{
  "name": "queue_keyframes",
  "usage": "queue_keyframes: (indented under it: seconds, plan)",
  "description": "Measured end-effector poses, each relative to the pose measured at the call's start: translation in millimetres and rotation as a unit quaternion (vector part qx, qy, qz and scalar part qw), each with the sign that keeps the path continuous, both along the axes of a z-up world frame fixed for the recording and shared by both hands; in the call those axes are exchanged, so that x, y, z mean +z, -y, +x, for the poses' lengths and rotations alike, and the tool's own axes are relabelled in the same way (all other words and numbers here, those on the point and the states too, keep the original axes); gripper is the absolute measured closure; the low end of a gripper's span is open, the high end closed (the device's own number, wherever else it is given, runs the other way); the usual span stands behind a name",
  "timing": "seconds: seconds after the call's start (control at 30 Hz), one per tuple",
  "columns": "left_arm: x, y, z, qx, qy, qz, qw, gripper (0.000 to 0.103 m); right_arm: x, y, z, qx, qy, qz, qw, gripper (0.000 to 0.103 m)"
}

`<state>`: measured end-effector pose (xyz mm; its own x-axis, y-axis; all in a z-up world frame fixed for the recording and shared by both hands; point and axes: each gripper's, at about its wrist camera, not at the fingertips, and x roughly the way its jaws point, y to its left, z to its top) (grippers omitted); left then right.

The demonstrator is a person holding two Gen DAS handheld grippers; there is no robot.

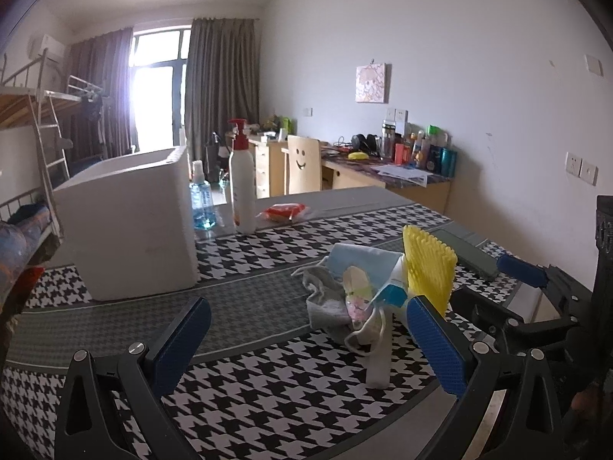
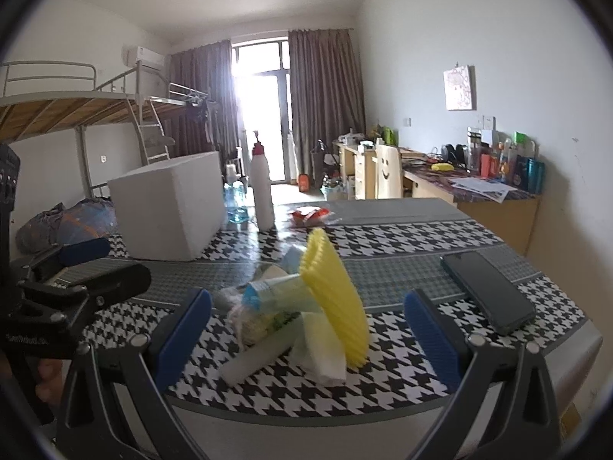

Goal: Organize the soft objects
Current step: 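Grasp the yellow foam mesh sleeve with the right tool while the left tool grasps the blue face mask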

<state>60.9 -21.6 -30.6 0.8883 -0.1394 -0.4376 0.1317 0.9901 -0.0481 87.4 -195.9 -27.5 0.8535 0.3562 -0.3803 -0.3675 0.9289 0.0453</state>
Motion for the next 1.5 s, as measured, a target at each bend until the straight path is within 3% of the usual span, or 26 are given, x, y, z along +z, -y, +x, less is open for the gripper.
queue_keyframes:
  seconds: [0.23,0.43,0.73,1.17,1.3,1.5]
  plan:
    - [-3,6,11,-0.009,-0.011,0.004,0.9999,0.001,-6,10,13,-0.014,-0.019,0.003,1.000,0.001]
    - [-8,10,22,-0.013,-0.022,0.007,0.9996,0.001,-17,15,28,-0.014,-0.043,0.001,0.999,0.012]
    - [-8,29,37,-0.039,-0.029,0.022,0.9986,0.001,-31,19,50,0.005,-0.088,0.002,0.996,0.043]
    - [-5,70,61,-0.087,-0.046,0.048,0.9940,0.001,-33,31,59,-0.007,-0.097,0.009,0.995,0.089]
    - [-4,86,71,-0.094,-0.053,0.070,0.9917,0.002,-35,38,63,-0.012,-0.102,0.014,0.995,0.090]
    - [-9,97,89,-0.097,-0.078,0.080,0.9890,0.023,-39,41,67,-0.011,-0.110,0.019,0.994,0.090]
